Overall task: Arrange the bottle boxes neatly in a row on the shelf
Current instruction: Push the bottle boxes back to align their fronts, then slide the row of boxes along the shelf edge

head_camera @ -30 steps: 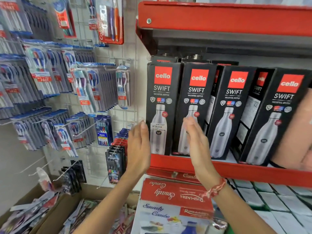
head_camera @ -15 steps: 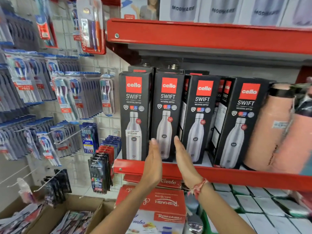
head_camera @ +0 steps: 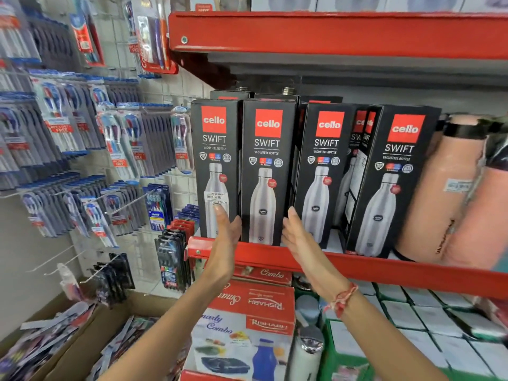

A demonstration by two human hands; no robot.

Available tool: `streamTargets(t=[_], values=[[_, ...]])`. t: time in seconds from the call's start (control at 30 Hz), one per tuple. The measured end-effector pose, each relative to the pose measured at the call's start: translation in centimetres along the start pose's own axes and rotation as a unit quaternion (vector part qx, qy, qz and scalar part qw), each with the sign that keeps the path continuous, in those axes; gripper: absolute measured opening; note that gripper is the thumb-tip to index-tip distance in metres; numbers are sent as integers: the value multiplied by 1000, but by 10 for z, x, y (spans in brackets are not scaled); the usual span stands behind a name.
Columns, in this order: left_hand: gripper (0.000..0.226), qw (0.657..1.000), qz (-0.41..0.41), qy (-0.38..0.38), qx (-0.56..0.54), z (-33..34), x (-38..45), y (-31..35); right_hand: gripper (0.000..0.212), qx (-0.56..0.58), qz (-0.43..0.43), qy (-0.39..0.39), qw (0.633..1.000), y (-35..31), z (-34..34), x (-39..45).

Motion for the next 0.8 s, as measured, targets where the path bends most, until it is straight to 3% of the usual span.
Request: streamTargets(t=[0.1, 0.2, 0.23, 0.3, 0.4, 0.47, 0.63, 0.73, 0.8], values=[[135, 997, 20, 69, 31, -6, -1, 8, 86, 4, -31, -6, 999, -8, -7, -5], [100, 973, 119, 185, 76, -9, -8, 23, 57, 15, -127, 70, 989, -20, -33, -12], [87, 968, 143, 194, 71, -3, -11, 28, 48, 20, -156, 111, 981, -23, -43, -15], [76, 980, 149, 123, 54, 22, -10, 33, 40, 27, -193, 168, 966, -27, -62, -22], [89, 991, 99, -20, 83, 69, -2, 28, 52, -2, -177, 177, 968, -24, -75, -21], [91, 990, 63, -51, 118, 91, 3, 23, 62, -10, -136, 149, 979, -17, -77, -12], [121, 995, -14, -44, 87, 104, 17, 18, 72, -11, -62, 125, 990, -12, -81, 6], [109, 996, -3, -7, 85, 101, 20, 17, 66, -19, -60, 112, 992, -12, -86, 7], [107, 996, 17, 4, 84, 99, 16, 12, 74, -15, -46, 107, 993, -7, -89, 1]])
Point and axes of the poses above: each hand's wrist, its own x-axis towards the middle knuckle, its own z-axis out of the palm, y = z × x, the point moved 6 cm from there along x, towards the middle knuckle, and after that the axes turned 13 degrees about x, right-handed, at the moved point
